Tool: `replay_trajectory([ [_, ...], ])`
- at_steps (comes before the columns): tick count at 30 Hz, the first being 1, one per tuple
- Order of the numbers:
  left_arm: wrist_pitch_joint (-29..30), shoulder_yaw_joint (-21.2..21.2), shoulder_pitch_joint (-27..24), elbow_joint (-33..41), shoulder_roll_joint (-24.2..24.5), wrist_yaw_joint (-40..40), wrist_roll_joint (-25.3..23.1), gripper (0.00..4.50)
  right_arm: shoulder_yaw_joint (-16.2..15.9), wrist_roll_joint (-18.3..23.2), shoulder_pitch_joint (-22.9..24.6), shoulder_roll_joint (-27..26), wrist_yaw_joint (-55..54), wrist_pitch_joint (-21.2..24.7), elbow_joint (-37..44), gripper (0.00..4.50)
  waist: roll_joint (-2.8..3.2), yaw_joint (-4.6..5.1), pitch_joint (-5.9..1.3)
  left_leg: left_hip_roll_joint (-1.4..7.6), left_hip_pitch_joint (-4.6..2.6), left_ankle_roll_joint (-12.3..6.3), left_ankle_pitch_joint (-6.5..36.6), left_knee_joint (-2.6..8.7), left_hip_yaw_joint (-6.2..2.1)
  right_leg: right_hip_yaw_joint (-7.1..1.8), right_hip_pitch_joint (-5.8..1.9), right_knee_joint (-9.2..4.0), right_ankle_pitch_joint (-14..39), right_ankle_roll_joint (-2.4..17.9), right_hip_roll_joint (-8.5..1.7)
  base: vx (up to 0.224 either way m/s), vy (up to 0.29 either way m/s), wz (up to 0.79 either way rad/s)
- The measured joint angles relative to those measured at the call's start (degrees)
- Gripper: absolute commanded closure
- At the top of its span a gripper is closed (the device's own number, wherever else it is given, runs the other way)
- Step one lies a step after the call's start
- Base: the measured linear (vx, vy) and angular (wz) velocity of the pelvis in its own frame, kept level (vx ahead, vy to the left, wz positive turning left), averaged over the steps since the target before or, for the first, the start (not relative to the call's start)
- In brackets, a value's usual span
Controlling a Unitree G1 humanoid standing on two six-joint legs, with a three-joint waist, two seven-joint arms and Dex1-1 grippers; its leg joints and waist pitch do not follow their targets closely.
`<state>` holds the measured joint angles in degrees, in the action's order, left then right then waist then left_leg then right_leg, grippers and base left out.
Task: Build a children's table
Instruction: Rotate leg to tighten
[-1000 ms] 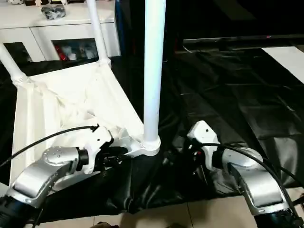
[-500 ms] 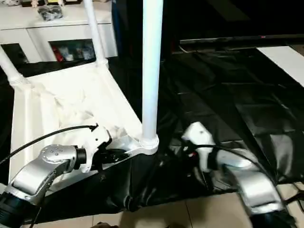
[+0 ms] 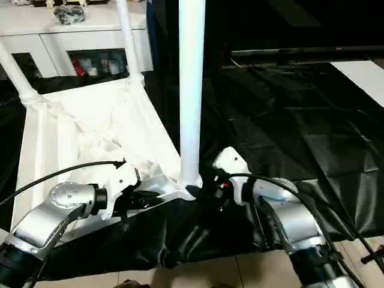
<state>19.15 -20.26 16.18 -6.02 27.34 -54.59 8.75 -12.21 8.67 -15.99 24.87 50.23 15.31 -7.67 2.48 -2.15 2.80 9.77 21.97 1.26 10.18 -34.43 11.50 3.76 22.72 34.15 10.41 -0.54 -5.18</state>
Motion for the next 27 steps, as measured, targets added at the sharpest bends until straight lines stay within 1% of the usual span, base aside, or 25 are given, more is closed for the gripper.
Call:
replay_trajectory([
  [5, -1.86, -0.25, 0.62, -1.68, 0.17, -2.63, -0.06, 4.47, -1.97, -1.09, -1.28, -0.35, 1.59, -1.65, -3.28, 0.00, 0.04, -0.33, 0.00, 0.00, 0.04, 0.00, 0.00, 0.00, 0.00, -0.01, -0.03, 0.01, -0.01, 0.01, 0.00, 0.000, 0.000, 0.00],
  [9, -2.61, -0.76, 1.50, -2.68, 0.30, -4.01, -0.14, 4.47, -3.35, -2.15, -4.11, -1.36, 2.37, -3.32, -6.52, 0.00, 0.01, -0.65, 0.01, -0.01, 0.06, 0.00, 0.00, 0.00, 0.01, -0.02, -0.05, 0.02, -0.02, 0.03, -0.01, 0.000, 0.000, 0.00],
  [14, -3.62, -1.13, 2.53, -3.47, 0.37, -5.25, -0.60, 4.47, -3.64, -2.21, -5.84, -2.31, 3.60, -4.23, -8.91, 0.00, -0.06, -1.27, 0.05, -0.01, 0.09, 0.00, 0.00, 0.00, 0.05, -0.05, -0.06, 0.03, -0.10, 0.16, -0.02, 0.000, 0.000, 0.00],
  [16, -4.27, -1.10, 2.78, -3.99, 0.62, -5.91, -0.80, 4.50, -3.65, -2.03, -6.31, -2.42, 4.42, -4.23, -9.25, 0.29, -0.06, -1.29, 0.05, 0.00, 0.09, 0.00, 0.00, 0.00, 0.06, -0.05, -0.04, 0.09, -0.11, 0.18, -0.01, 0.000, 0.000, 0.00],
  [17, -4.33, -1.09, 2.89, -4.03, 0.80, -6.18, -0.90, 4.50, -3.69, -2.00, -6.41, -2.47, 4.98, -4.23, -9.26, 0.29, -0.06, -1.31, 0.05, 0.00, 0.09, 0.00, 0.00, 0.00, 0.05, -0.05, -0.04, 0.14, -0.12, 0.19, -0.02, 0.000, 0.000, 0.00],
  [18, -4.39, -1.09, 2.99, -4.12, 0.91, -6.43, -1.00, 4.50, -3.84, -1.93, -6.48, -2.52, 5.39, -4.25, -9.28, 0.42, -0.06, -1.31, 0.05, 0.00, 0.09, 0.00, -0.01, -0.01, 0.05, -0.06, -0.03, 0.21, -0.12, 0.19, -0.02, 0.000, 0.000, 0.00],
  [21, -4.56, -1.28, 3.76, -4.73, 1.38, -7.30, -1.21, 4.50, -4.04, -1.95, -6.62, -2.58, 6.29, -4.69, -9.54, 0.54, -0.05, -1.39, 0.05, 0.01, 0.09, 0.00, -0.01, 0.00, 0.05, -0.06, -0.01, 0.33, -0.12, 0.19, -0.02, 0.000, 0.000, 0.00],
  [27, -5.30, -1.03, 4.59, -6.25, 1.67, -8.65, -1.19, 4.50, -4.51, -1.90, -7.22, -3.05, 7.77, -5.74, -10.86, 1.15, 0.03, -1.34, 0.13, 0.01, 0.09, 0.01, 0.00, 0.03, 0.05, -0.05, 0.01, 0.35, -0.11, 0.19, -0.01, 0.000, 0.000, 0.00],
])
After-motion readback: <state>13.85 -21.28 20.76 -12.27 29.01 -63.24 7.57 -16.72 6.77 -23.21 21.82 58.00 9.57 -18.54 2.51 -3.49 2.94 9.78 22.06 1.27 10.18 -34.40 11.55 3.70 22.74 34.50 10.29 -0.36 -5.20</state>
